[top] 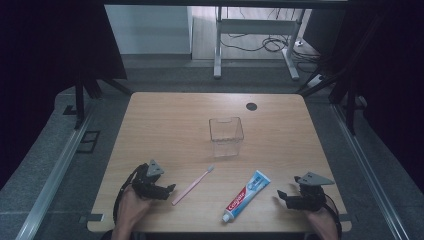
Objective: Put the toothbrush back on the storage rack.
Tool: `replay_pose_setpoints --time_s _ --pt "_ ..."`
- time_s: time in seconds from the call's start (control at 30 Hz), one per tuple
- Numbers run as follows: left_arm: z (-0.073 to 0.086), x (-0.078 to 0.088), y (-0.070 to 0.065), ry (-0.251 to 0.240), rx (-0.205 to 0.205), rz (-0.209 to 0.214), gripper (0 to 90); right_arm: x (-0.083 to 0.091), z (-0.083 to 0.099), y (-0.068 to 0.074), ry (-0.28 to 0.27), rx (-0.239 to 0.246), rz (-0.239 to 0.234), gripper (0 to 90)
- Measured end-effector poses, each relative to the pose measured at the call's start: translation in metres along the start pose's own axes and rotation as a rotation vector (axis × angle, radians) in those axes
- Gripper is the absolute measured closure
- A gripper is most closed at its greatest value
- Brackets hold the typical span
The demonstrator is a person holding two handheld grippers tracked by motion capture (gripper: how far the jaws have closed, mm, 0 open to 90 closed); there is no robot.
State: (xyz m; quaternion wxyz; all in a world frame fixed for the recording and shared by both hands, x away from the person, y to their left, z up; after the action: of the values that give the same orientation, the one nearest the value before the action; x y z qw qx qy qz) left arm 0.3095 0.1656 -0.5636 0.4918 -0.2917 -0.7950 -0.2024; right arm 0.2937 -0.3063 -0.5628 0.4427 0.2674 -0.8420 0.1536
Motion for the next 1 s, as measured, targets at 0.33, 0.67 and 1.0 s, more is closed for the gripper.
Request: replay_pose_setpoints --time_s 0.33,0.67,1.0 --pt "0.0 0.002 0.003 0.0 0.037 -0.001 12.7 -0.001 0.0 0.001 -0.002 0.005 -0.014 13.5" --pt "-0.005 0.003 -0.002 0.003 0.048 0.024 12.8 -0.001 -0.001 0.001 -0.006 0.008 -0.018 13.5" --pt "-0.005 0.004 -0.007 0.033 0.043 0.033 13.6 0.001 -0.001 0.001 -0.015 0.004 -0.021 13.5"
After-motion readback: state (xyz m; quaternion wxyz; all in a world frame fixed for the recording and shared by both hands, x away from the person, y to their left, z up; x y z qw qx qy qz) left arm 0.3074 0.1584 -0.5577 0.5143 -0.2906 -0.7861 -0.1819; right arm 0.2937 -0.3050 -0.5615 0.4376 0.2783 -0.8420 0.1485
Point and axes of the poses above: each handheld gripper's, and its own axes: x roughly backward along the jaws, z roughly out of its underside, y roughly to its left, the point moved 5 cm from there along -x, roughly forward along the jaws, and after that the axes turned 15 degrees about y, right-handed, at the moved point
